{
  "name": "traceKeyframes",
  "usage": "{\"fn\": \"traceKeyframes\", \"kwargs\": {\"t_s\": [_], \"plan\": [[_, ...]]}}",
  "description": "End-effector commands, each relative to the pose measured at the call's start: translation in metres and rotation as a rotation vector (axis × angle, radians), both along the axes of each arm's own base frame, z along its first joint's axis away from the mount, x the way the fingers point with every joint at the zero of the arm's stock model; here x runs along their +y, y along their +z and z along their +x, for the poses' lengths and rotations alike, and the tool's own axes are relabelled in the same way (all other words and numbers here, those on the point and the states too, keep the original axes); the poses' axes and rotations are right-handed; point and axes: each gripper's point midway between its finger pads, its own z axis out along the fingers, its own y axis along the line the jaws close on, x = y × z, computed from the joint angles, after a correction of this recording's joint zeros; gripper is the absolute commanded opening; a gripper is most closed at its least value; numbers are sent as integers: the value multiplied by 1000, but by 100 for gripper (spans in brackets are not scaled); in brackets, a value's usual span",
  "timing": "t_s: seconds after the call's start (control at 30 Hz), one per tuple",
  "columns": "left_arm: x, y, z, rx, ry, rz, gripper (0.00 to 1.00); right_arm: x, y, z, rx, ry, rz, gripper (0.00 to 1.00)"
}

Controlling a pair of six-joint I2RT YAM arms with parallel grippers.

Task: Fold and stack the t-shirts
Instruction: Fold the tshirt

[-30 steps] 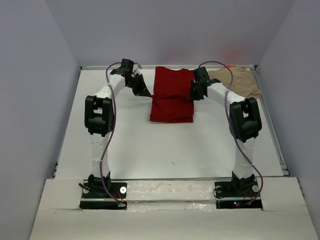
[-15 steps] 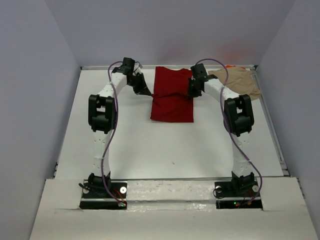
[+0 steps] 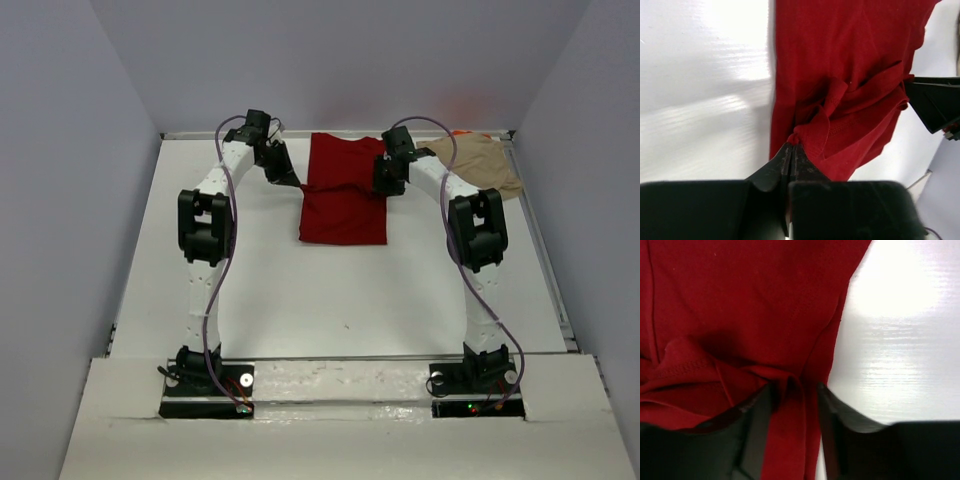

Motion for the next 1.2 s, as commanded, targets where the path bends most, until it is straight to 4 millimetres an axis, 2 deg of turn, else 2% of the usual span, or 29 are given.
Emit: {"fn": "traceKeyframes", "kwargs": {"t_s": [0.0,0.03,0.07,0.13,0.17,0.2,0.27,0.37,0.47,0.53,0.57,0.6,0.63,0.7,0.73,0.87,0.9,0.93,0.97,1.03,1.07,1.1,1.17], "plan": [[6,16,13,-73,5,54,16,-7,13,13,-50,7,-28,52],[8,15,16,-78,16,70,24,-7,14,14,-56,18,-35,53],[9,17,17,-84,20,94,34,-5,20,19,-72,23,-32,58],[15,25,28,-144,36,166,56,-4,28,23,-93,35,-33,59],[15,27,29,-154,35,165,56,-4,31,25,-102,37,-32,59],[15,30,29,-161,39,162,66,-2,31,26,-103,54,-30,59],[11,33,30,-180,29,147,71,-1,37,30,-117,61,-29,59],[7,34,34,-200,31,162,74,-1,41,30,-123,71,-34,59],[2,45,38,-249,30,193,75,-3,56,31,-165,89,-46,58],[2,62,35,-285,37,208,74,2,73,30,-213,133,-24,56],[5,68,36,-305,48,217,75,10,79,27,-220,165,10,49],[7,84,30,-330,54,215,75,23,82,20,-213,225,74,42],[7,96,30,-361,68,209,74,27,90,16,-218,240,102,22],[11,115,14,-385,71,191,74,38,92,6,-205,261,137,3],[11,127,3,-399,68,178,74,44,91,-2,-193,280,149,0],[10,151,-15,-445,71,187,71,49,92,-14,-194,291,120,0],[10,163,-20,-466,69,184,70,49,93,-15,-193,292,123,0],[11,169,-23,-473,73,186,69,56,94,-20,-189,316,139,0],[14,183,-29,-494,79,181,63,57,95,-24,-186,323,147,0],[10,184,-37,-495,65,154,52,64,97,-33,-169,361,190,0],[1,182,-44,-491,23,100,44,66,91,-39,-151,375,207,0],[-7,186,-47,-495,-2,61,39,71,97,-40,-161,393,231,0],[-19,168,-51,-452,-42,-20,30,79,92,-51,-139,439,281,0]]}}
